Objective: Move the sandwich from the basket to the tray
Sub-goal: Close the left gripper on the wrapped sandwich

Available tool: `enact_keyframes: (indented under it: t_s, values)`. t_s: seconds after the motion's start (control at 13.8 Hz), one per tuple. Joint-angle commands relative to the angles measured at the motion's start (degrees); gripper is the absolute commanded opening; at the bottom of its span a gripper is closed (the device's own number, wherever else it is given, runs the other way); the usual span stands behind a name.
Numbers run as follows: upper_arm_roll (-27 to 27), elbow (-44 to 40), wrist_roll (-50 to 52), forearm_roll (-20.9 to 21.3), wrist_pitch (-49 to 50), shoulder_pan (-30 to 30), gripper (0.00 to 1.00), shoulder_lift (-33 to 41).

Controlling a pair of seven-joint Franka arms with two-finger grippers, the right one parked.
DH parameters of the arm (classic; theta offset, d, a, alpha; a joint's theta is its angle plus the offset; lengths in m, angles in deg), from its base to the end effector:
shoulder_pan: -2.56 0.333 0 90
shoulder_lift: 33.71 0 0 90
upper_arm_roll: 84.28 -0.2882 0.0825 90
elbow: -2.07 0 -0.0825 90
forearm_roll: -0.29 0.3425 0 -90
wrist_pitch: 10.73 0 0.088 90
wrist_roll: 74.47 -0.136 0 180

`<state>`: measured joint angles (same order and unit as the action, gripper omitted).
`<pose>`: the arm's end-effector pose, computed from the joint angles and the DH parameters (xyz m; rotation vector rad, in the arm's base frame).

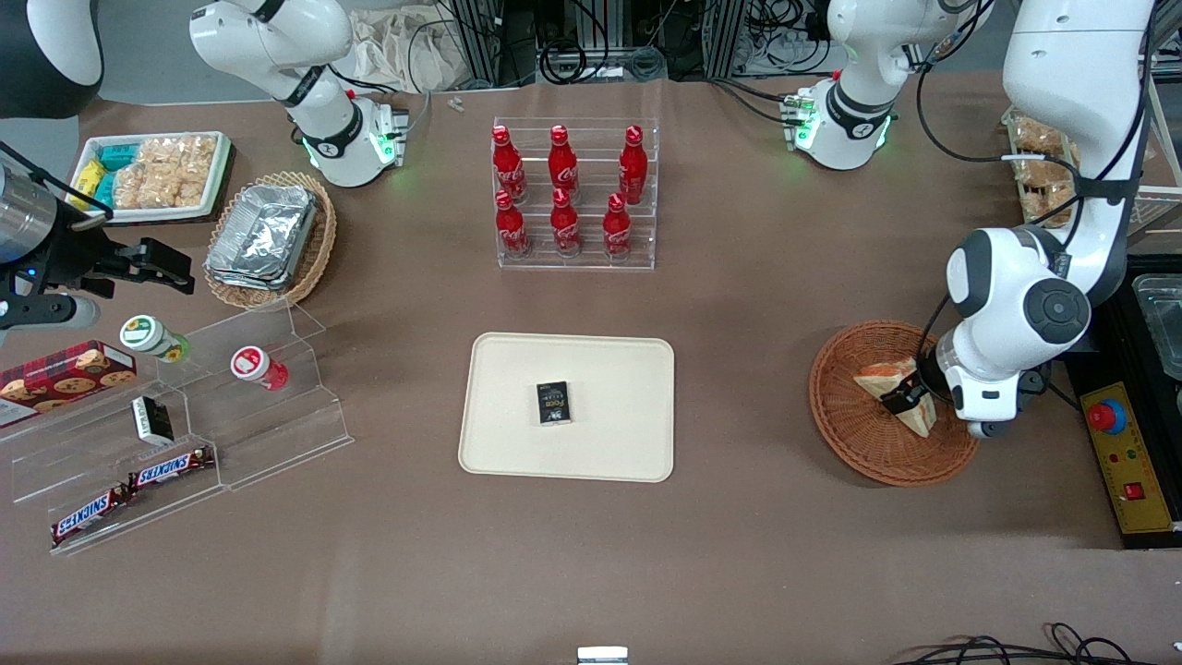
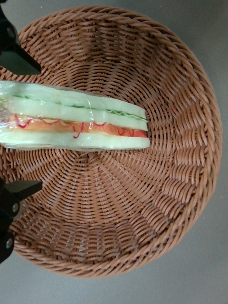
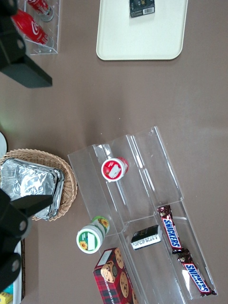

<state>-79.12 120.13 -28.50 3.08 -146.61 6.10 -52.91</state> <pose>0.5504 -0.0139 0.2451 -2.9153 -1.1364 0.0295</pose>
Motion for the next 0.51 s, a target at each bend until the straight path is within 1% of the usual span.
enact_keyframes:
  t_s: [0.0,0.07,0.14,0.22,0.29,0.36,0.43]
  values:
    - [-0.2,0.8,1.4,0.8,-1.3,-0.1,1.00,-0.4]
    - [-0.2,0.7,1.4,0.9,-1.3,-0.1,1.00,-0.7]
    - [-0.2,0.2,1.4,2.2,-1.4,-0.1,1.00,-1.9]
    - [-0.2,-0.2,1.5,4.2,-1.8,-0.1,0.93,-3.5]
    - [-0.1,-0.7,1.7,5.1,-2.7,-0.1,0.65,-4.3]
    - [-0.1,-1.0,2.8,5.1,-2.8,-0.2,0.28,-4.4]
    - [0.0,-1.5,3.7,5.3,-2.7,-0.2,0.00,-4.4]
